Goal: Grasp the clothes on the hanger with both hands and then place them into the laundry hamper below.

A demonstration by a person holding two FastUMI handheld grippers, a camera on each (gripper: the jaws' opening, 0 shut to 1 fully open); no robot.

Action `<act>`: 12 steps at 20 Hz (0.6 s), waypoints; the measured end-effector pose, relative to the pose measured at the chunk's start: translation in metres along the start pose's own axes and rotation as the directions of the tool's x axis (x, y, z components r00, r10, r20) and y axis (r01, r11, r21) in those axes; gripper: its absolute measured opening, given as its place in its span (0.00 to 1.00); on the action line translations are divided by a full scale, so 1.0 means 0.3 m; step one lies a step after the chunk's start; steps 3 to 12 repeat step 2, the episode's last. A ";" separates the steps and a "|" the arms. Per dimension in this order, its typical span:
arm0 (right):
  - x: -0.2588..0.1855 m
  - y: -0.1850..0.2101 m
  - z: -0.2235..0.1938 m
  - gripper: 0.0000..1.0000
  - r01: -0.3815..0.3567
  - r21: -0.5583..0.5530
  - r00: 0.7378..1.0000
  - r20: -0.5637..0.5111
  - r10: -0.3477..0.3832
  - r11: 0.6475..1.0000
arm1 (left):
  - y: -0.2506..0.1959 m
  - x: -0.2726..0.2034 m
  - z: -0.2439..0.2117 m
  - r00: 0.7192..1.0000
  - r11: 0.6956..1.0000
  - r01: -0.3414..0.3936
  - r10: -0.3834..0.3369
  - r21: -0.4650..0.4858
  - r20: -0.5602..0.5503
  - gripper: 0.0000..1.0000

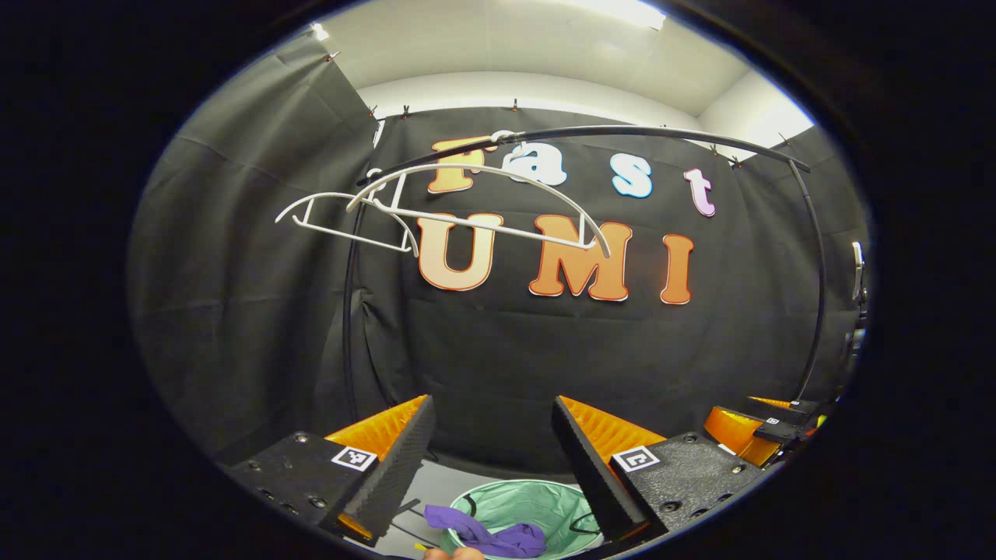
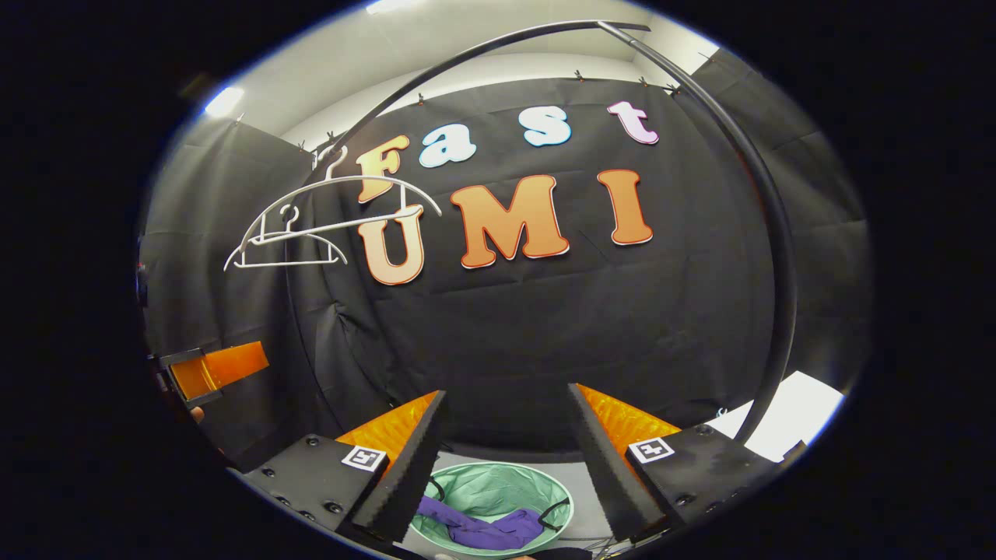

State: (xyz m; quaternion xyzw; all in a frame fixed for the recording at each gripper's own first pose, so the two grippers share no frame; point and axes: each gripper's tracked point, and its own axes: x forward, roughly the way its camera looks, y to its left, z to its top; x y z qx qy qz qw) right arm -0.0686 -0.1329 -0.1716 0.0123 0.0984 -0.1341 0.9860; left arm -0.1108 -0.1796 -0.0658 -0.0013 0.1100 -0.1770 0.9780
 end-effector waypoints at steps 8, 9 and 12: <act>0.002 -0.006 -0.002 0.98 0.004 -0.002 1.000 0.000 -0.004 1.000 | 0.000 -0.002 -0.003 1.000 1.000 -0.001 0.001 0.000 -0.002 0.95; 0.002 -0.006 -0.002 0.98 0.004 -0.002 1.000 0.000 -0.004 1.000 | 0.000 -0.002 -0.003 1.000 1.000 -0.001 0.001 0.000 -0.002 0.95; 0.002 -0.006 -0.002 0.98 0.004 -0.002 1.000 0.000 -0.004 1.000 | 0.000 -0.002 -0.003 1.000 1.000 -0.001 0.001 0.000 -0.002 0.95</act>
